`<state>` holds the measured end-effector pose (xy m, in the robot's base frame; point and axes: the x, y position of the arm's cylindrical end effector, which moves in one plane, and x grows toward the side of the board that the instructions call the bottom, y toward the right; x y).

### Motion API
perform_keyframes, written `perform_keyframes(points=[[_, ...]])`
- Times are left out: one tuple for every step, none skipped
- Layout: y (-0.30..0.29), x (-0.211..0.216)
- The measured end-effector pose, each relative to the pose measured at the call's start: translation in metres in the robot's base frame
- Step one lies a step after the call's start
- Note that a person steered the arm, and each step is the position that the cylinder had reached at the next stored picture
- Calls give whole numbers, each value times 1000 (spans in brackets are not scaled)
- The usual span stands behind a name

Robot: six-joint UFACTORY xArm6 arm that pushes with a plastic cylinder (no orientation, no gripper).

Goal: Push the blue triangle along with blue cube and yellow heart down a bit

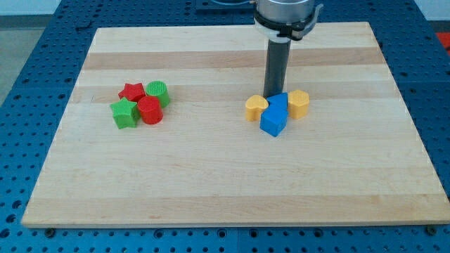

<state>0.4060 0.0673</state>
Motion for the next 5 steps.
perform_keyframes(points=[[0,14],[0,33],[-3,33],[-7,20],[-7,14]])
